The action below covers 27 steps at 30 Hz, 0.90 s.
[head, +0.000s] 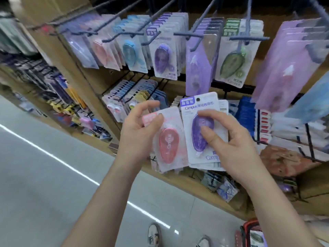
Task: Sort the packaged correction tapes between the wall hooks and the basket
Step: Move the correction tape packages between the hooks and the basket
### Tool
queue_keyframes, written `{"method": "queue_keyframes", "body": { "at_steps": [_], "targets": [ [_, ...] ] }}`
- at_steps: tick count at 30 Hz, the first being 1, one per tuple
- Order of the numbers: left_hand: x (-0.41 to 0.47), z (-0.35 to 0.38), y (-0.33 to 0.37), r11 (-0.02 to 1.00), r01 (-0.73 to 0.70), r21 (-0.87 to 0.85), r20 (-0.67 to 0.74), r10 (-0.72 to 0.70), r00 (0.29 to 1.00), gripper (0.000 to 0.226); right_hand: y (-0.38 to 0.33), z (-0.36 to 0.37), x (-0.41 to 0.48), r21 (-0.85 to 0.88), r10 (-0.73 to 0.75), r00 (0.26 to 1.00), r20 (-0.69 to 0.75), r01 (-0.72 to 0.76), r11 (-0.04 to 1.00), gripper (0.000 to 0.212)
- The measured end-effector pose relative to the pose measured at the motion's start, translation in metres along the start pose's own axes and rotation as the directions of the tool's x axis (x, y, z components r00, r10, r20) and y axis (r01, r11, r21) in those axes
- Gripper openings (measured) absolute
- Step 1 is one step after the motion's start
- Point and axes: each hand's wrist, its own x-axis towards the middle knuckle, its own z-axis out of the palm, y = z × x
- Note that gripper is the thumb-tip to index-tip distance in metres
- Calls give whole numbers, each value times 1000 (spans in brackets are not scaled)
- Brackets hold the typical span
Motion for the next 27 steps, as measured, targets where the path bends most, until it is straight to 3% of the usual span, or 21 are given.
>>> {"method": "queue_keyframes", "body": {
  "at_steps": [7,12,16,20,27],
  "targets": [
    [26,-55,5,972,75,-221,-27,-83,996,5,-5,55,33,-108,-57,997,60,63,992,28],
    [63,-96,11,934,39,-356,-29,-52,998,15,-21,113,59,-175,9,992,128,14,984,13],
    [103,-131,10,948,-8,-319,-32,-3,999,11,-28,165,83,-269,35,994,99,-8,963,8],
    [145,-159,12,944,-38,-328,-49,24,999,10,-40,205,102,-263,72,996,59,-54,963,21],
    [203,-178,25,945,-158,-287,-41,152,988,11,-44,247,138,-238,77,993,-87,-95,967,22]
  ]
}}
